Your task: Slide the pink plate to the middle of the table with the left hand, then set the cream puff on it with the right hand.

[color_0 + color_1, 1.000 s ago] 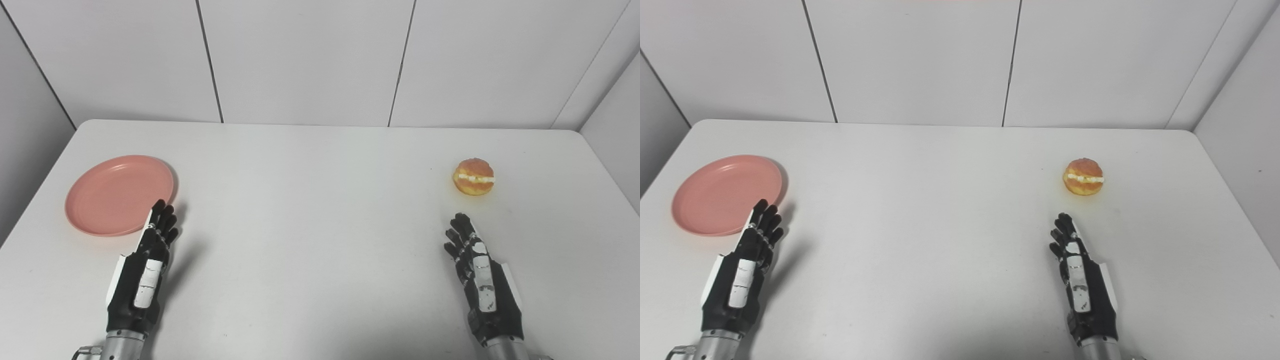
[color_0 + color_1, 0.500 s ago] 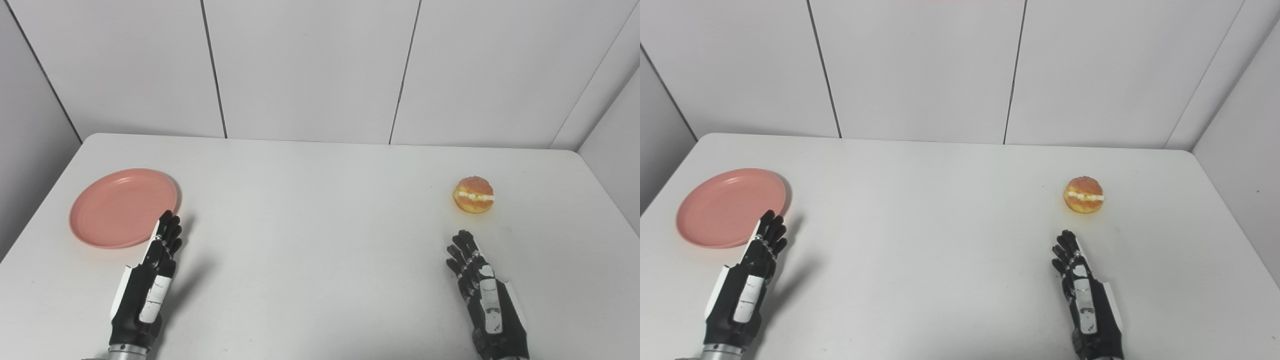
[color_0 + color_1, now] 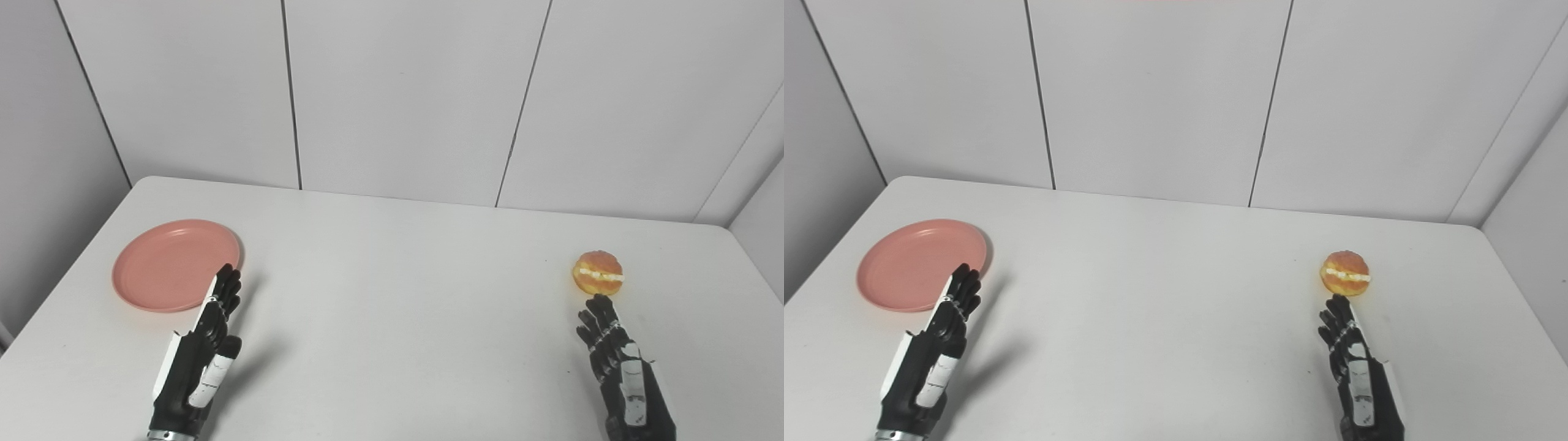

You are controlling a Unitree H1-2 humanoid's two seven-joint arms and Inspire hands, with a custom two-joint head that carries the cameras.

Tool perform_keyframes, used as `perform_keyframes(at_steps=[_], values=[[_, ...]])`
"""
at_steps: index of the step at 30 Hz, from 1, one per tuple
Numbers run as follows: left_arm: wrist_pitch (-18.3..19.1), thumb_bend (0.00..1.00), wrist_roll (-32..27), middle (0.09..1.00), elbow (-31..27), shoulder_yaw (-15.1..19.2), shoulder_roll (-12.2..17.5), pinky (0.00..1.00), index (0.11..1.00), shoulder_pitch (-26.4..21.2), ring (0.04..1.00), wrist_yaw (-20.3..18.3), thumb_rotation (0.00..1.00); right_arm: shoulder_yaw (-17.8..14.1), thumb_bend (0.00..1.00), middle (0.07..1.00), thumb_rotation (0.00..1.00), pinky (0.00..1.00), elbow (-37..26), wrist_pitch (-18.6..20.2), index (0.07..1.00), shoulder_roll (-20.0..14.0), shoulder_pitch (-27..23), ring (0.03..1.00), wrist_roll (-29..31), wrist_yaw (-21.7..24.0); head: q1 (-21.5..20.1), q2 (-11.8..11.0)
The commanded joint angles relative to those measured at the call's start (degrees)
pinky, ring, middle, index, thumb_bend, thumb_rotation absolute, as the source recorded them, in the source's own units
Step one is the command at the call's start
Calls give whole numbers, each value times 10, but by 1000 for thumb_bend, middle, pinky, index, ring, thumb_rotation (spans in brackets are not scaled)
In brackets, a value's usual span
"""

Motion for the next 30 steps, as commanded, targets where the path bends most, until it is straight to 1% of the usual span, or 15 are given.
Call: perform_keyframes(at_steps=[1, 7, 15, 19, 21, 22, 23, 25, 30], values=[[-15, 923, 9, 1000, 91, -33, -53, 1000, 1000, 1, 1000, 15, 874, -4, 844, 973, 1000, 994, 55, -36, 971, -2, 23, 974, 9, 15, 3, 0], [-19, 946, 22, 1000, 92, -34, -57, 1000, 1000, 3, 1000, 21, 887, -6, 827, 970, 1000, 1000, 63, -38, 972, -6, 21, 976, 18, 24, 15, -3], [-32, 921, 32, 1000, 110, -38, -63, 1000, 1000, -4, 1000, 26, 882, -12, 842, 977, 1000, 1000, 84, -46, 980, -9, 12, 986, 22, 31, 33, -17], [-44, 896, 34, 1000, 126, -40, -66, 1000, 1000, -11, 1000, 28, 871, -13, 838, 979, 1000, 1000, 95, -46, 983, -11, 7, 987, 25, 33, 40, -28], [-47, 887, 39, 1000, 134, -41, -68, 1000, 1000, -14, 1000, 30, 869, -16, 840, 978, 1000, 1000, 104, -47, 982, -12, 4, 983, 28, 34, 47, -40], [-47, 886, 40, 1000, 136, -42, -68, 1000, 1000, -14, 1000, 31, 869, -17, 841, 977, 1000, 1000, 107, -48, 981, -13, 3, 983, 29, 35, 47, -40], [-48, 885, 42, 1000, 138, -43, -69, 1000, 1000, -15, 1000, 32, 869, -17, 842, 977, 1000, 1000, 110, -48, 980, -14, 3, 982, 29, 35, 51, -45], [-49, 873, 45, 1000, 142, -43, -71, 1000, 1000, -16, 1000, 34, 865, -17, 836, 973, 1000, 1000, 113, -47, 983, -15, 2, 984, 29, 38, 53, -50], [-49, 884, 51, 1000, 149, -42, -73, 1000, 1000, -20, 1000, 39, 854, -17, 817, 986, 1000, 1000, 127, -52, 1000, -17, -3, 998, 37, 47, 53, -57]])
